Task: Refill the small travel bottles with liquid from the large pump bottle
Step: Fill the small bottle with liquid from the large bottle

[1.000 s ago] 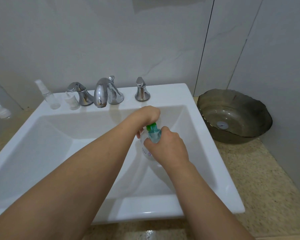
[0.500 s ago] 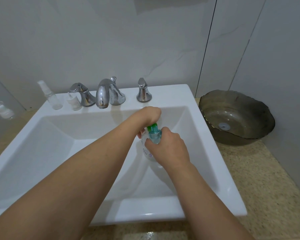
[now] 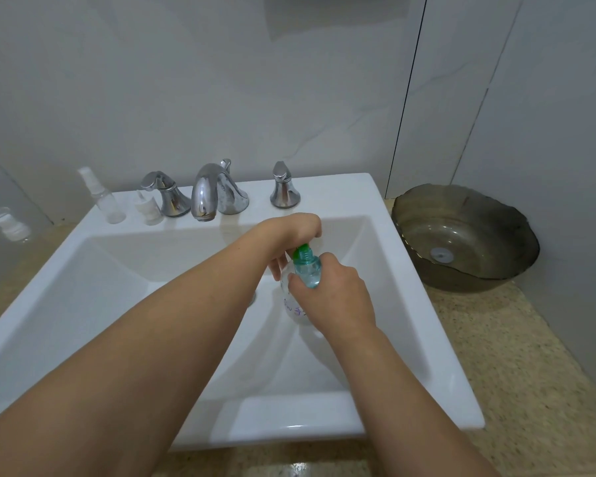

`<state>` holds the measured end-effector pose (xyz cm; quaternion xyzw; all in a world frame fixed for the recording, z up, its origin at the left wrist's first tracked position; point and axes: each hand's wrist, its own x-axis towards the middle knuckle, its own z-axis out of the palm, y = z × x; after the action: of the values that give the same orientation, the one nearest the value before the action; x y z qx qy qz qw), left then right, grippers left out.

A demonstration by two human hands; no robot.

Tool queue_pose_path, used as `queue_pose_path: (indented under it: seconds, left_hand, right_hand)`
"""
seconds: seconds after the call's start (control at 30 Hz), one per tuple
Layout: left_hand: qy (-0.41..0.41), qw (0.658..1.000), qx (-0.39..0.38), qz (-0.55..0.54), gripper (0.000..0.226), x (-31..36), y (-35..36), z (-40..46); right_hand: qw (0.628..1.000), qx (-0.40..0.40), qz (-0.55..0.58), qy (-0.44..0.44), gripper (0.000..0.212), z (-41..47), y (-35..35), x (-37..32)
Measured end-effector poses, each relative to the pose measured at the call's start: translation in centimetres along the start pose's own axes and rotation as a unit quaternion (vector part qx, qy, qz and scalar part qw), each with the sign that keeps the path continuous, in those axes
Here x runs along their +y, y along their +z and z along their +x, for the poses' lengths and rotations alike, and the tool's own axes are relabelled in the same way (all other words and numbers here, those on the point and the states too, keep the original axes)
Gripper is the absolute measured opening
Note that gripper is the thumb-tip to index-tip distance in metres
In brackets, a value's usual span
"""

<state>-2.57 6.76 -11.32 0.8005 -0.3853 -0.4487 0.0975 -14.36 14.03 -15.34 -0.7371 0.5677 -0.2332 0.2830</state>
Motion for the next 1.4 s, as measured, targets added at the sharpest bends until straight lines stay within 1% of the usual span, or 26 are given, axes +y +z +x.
queue_pose_path:
  seconds: [0.13, 0.27, 0.53, 0.8, 0.87, 1.0, 1.07, 1.13, 1.2, 1.33, 1.4]
  left_hand:
    - [0.01, 1.0, 0.017, -0.006, 0.046, -0.5, 0.3, 0.7]
    - [0.024, 0.999, 0.046, -0.004, 0.046, -0.6, 1.1, 0.8]
    - [0.027, 0.998, 0.051, -0.011, 0.046, -0.7, 1.1, 1.2]
    - [0.04, 0.998, 0.055, 0.012, 0.046, -1.0, 0.9, 1.7]
    - [0.035, 0.999, 0.034, 0.019, 0.053, -0.7, 0.5, 1.4]
    - [0.012, 0.998, -0.051, 0.024, 0.084, -0.1, -0.7, 0.2]
    - [0.005, 0.998, -0.061, 0.021, 0.093, -0.1, -1.0, 0.3]
    - [0.002, 0.998, -0.06, 0.02, 0.098, -0.1, -1.0, 0.4]
    - [0.003, 0.998, -0.05, 0.026, 0.092, -0.1, -0.8, 0.6]
    - [0.022, 0.999, 0.001, 0.024, 0.059, -0.4, 0.0, 1.1]
    - [0.032, 0.999, 0.033, 0.022, 0.046, -0.6, 0.4, 1.5]
  right_hand:
    - [1.0, -0.014, -0.008, -0.002, 0.034, 0.1, 0.2, 0.1]
    - [0.999, -0.027, -0.024, 0.001, 0.034, 0.1, 0.3, 0.3]
    - [0.999, -0.029, -0.02, 0.002, 0.033, 0.2, 0.4, 0.2]
    - [1.0, -0.021, -0.01, -0.001, 0.031, 0.3, 0.5, 0.3]
    - [1.0, -0.016, -0.001, 0.001, 0.03, 0.3, 0.5, 0.3]
    - [1.0, 0.003, 0.024, -0.005, 0.031, 0.3, 0.3, 0.2]
    - [1.0, 0.005, 0.024, -0.008, 0.033, 0.2, 0.3, 0.3]
    - [1.0, 0.005, 0.025, -0.01, 0.035, 0.2, 0.3, 0.3]
    - [1.0, 0.004, 0.024, -0.011, 0.035, 0.1, 0.3, 0.3]
    - [1.0, -0.003, 0.013, -0.004, 0.036, 0.2, 0.2, 0.3]
    - [1.0, -0.016, -0.001, -0.001, 0.036, 0.2, 0.2, 0.4]
